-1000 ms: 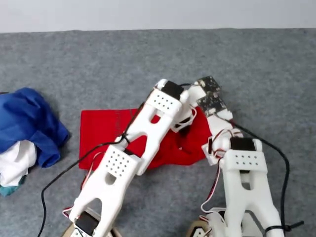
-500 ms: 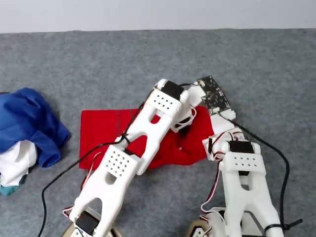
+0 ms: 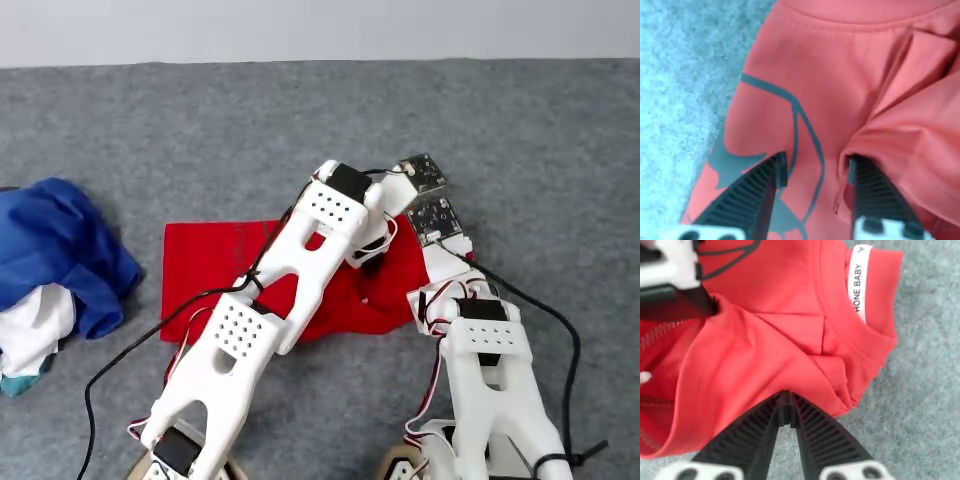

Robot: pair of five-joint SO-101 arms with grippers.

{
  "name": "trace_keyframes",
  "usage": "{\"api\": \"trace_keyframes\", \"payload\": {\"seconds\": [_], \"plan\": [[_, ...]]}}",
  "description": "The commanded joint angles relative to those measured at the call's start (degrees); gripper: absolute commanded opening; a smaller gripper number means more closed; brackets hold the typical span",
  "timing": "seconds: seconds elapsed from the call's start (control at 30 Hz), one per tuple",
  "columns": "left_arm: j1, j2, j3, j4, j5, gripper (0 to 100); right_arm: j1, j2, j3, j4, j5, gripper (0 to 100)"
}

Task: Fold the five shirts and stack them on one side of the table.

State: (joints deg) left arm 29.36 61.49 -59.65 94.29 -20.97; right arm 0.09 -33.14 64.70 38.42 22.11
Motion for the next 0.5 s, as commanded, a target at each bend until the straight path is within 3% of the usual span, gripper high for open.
{"api": "trace_keyframes", "payload": {"seconds": [0.0, 0.47], "plan": [[-0.88, -1.14, -2.95, 0.44, 2.11, 21, 0.40, 0.13, -0.44, -0.92, -0.53, 0.9], [-5.01, -0.70, -10.07, 4.48, 3.08, 21, 0.31, 0.04, -0.53, -0.92, -0.53, 0.9]]}}
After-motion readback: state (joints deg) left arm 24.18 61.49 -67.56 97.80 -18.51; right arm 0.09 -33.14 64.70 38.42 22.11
